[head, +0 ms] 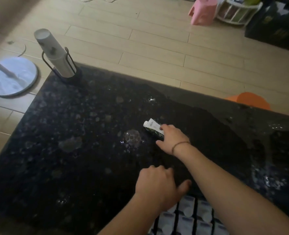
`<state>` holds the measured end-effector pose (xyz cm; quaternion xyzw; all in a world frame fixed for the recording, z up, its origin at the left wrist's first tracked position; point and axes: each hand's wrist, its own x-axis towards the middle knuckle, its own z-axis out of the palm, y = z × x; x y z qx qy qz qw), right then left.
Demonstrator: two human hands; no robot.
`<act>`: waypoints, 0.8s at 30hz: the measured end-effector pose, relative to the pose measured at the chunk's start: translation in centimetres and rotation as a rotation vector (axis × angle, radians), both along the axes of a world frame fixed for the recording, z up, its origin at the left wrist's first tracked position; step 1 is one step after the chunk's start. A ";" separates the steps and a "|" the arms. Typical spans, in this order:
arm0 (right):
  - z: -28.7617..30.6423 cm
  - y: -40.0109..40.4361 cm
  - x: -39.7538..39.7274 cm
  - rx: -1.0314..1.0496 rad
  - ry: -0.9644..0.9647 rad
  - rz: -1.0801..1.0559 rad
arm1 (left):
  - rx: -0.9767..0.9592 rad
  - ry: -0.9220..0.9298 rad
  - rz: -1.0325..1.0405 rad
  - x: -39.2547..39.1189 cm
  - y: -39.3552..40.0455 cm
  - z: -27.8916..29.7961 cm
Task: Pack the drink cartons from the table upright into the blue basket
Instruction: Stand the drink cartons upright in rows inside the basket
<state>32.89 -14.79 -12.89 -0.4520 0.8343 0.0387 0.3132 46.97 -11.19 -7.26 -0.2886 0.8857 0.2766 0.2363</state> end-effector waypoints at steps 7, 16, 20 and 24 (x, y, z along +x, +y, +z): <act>-6.2 -3.0 -1.3 0.109 0.132 0.022 | 0.440 0.070 0.355 -0.1 -1.4 0.1; 6.1 2.9 -0.8 -0.384 -0.800 -0.335 | 0.563 0.512 0.874 1.8 -3.7 -1.1; 11.0 8.0 1.2 -0.543 -1.013 -0.225 | 0.925 0.880 0.692 1.3 -2.1 1.9; 13.8 12.7 2.3 -0.739 -0.706 -0.236 | 0.739 1.013 0.768 0.5 1.8 4.2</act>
